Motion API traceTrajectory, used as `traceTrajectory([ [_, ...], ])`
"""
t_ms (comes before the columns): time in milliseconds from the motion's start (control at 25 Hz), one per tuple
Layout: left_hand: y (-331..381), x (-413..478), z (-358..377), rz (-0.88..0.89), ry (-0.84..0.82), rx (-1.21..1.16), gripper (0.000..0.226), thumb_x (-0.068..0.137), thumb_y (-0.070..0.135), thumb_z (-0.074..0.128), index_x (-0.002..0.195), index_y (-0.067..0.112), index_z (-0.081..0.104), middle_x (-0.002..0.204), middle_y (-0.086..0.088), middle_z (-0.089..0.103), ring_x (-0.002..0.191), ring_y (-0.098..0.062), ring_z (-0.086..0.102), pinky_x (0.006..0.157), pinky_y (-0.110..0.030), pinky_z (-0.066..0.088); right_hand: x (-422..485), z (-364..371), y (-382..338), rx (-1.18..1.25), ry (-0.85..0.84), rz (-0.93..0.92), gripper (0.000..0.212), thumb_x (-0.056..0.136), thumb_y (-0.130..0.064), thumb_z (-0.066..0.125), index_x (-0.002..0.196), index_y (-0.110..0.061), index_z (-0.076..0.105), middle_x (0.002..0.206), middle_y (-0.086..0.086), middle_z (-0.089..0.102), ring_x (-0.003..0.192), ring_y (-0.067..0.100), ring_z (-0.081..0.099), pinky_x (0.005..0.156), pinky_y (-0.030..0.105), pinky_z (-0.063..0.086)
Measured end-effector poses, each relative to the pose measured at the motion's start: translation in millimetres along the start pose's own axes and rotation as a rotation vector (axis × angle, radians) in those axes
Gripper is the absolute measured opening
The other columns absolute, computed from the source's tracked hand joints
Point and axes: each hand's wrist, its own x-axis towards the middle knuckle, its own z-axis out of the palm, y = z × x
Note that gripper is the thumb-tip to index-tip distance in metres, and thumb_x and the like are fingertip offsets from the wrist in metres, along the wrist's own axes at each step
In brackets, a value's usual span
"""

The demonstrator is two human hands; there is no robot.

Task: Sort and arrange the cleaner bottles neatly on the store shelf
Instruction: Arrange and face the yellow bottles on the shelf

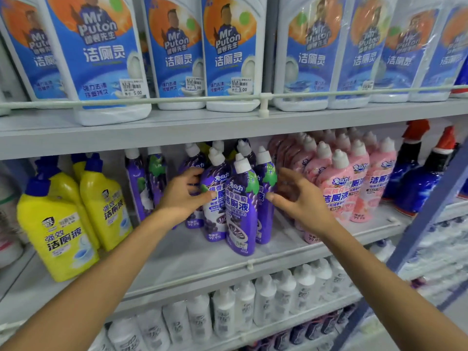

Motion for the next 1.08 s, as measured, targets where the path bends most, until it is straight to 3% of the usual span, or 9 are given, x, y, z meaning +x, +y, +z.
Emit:
traceTrajectory([
  [80,-2,6,16,0.000,0.057,-0.001,0.061,0.080,0.010,0.084,0.132,0.018,0.053,0.104,-0.001,0.072,0.092,-0.021,0.072,0.089,-0.047,0.060,11,12,1,0.005,0.000,-0.007,0.069,0.082,-0.033,0.085,0.141,-0.014,0.053,0.120,-0.007,0.073,0.107,-0.003,0.068,0.096,0.022,0.055],
  [200,-6,4,19,0.011,0.112,0.005,0.055,0.081,0.011,0.083,0.124,0.027,0.054,0.105,-0.003,0.073,0.093,-0.026,0.072,0.089,-0.049,0.060,16,17,11,0.017,0.030,-0.022,0.063,0.085,-0.032,0.083,0.137,-0.013,0.054,0.117,-0.007,0.075,0.108,0.001,0.070,0.098,0.032,0.057],
  [360,-9,-14,-7,-0.013,0.109,0.019,0.062,0.080,0.009,0.083,0.135,0.014,0.053,0.109,-0.006,0.071,0.091,-0.020,0.069,0.087,-0.040,0.059,7,-2,19,0.045,0.005,-0.039,0.058,0.085,-0.027,0.082,0.135,-0.015,0.056,0.111,-0.009,0.076,0.105,0.005,0.071,0.096,0.040,0.058],
  [480,-15,-36,-29,-0.014,0.115,0.041,0.055,0.078,0.010,0.085,0.125,0.020,0.057,0.106,0.001,0.072,0.084,-0.009,0.070,0.074,-0.025,0.058,-7,-9,22,0.140,-0.013,-0.026,0.057,0.083,-0.025,0.084,0.133,-0.018,0.057,0.113,-0.007,0.075,0.105,0.013,0.072,0.094,0.044,0.058],
  [600,-22,-49,-30,-0.004,0.102,0.024,0.052,0.079,0.014,0.085,0.122,0.026,0.057,0.105,0.011,0.073,0.089,0.001,0.070,0.072,-0.017,0.056,-18,1,19,0.101,0.028,0.013,0.059,0.080,-0.032,0.087,0.130,-0.019,0.058,0.111,-0.012,0.075,0.101,0.006,0.072,0.090,0.036,0.059],
  [760,-27,-57,-31,0.057,0.114,-0.028,0.055,0.081,0.008,0.082,0.129,0.017,0.056,0.111,0.007,0.073,0.095,-0.001,0.071,0.075,-0.015,0.055,-25,0,1,0.023,0.065,-0.001,0.043,0.081,-0.025,0.086,0.118,-0.019,0.064,0.102,-0.013,0.076,0.090,0.007,0.073,0.085,0.041,0.060],
  [960,-39,-73,-71,0.074,0.106,-0.008,0.062,0.077,0.011,0.085,0.131,0.020,0.057,0.110,0.009,0.075,0.099,-0.005,0.071,0.079,-0.018,0.055,-41,-31,-54,-0.052,0.080,-0.088,0.050,0.080,-0.020,0.085,0.126,-0.022,0.065,0.104,-0.022,0.073,0.089,0.001,0.070,0.080,0.019,0.057],
  [1080,-43,-83,-92,0.086,0.136,0.007,0.057,0.078,0.007,0.084,0.126,0.023,0.058,0.107,0.014,0.075,0.093,0.001,0.070,0.073,-0.013,0.053,-54,-31,-91,-0.035,0.043,-0.137,0.052,0.078,-0.019,0.085,0.125,-0.027,0.065,0.106,-0.022,0.073,0.091,0.005,0.071,0.080,0.018,0.057],
])
